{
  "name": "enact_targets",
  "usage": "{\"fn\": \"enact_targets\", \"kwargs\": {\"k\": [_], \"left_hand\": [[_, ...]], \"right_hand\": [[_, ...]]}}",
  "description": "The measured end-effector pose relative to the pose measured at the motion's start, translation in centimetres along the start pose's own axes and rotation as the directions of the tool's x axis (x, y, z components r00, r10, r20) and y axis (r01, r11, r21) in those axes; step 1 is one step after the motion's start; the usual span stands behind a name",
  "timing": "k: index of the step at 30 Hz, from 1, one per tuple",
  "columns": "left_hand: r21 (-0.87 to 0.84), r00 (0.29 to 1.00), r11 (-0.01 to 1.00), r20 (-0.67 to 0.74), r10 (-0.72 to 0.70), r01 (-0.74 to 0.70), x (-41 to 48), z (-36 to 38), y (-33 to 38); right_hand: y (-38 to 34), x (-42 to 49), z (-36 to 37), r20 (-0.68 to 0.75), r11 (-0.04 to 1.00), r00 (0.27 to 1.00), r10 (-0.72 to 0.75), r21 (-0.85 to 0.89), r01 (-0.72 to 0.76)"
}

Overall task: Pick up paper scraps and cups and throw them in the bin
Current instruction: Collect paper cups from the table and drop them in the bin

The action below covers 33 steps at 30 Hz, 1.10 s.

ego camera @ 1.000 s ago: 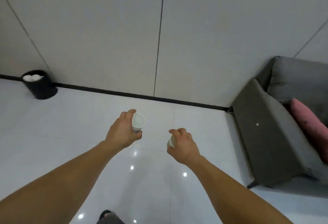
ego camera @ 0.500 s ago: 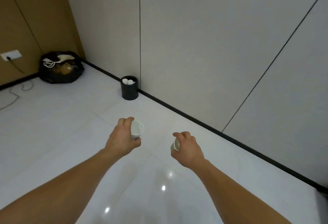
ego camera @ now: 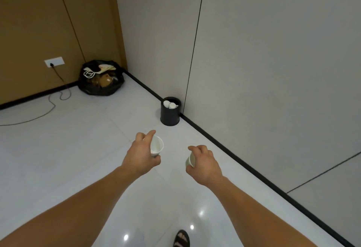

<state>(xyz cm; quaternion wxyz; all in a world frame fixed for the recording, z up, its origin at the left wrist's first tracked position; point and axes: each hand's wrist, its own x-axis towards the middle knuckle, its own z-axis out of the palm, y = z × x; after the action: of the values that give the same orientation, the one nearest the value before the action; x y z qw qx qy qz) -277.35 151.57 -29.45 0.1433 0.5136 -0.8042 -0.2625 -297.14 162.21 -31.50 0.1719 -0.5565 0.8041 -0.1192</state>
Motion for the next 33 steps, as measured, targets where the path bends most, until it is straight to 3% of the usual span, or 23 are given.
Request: {"fn": "enact_targets", "kwargs": {"k": [7, 15, 25, 33], "left_hand": [[0.003, 0.997, 0.997, -0.025, -0.079, 0.079, 12.8, -1.3, -0.7], [-0.014, 0.996, 0.996, 0.017, -0.092, 0.093, 29.0, -1.2, -6.4], [0.026, 0.988, 0.999, 0.154, 0.031, -0.035, 51.8, -3.6, -10.7], [0.006, 0.954, 0.996, 0.289, 0.081, -0.087, 64.8, 0.3, -11.7]], "right_hand": [[-0.7, 15.8, -2.8, 0.032, 0.999, 0.998, -0.052, 0.004, 0.052], [-2.9, 32.9, -1.1, 0.096, 0.999, 0.994, -0.047, -0.007, 0.048], [-6.7, 51.0, -1.2, 0.036, 0.99, 0.993, 0.117, 0.074, -0.119], [-3.5, 62.1, 1.8, 0.061, 0.962, 0.97, 0.237, 0.123, -0.243]]}}
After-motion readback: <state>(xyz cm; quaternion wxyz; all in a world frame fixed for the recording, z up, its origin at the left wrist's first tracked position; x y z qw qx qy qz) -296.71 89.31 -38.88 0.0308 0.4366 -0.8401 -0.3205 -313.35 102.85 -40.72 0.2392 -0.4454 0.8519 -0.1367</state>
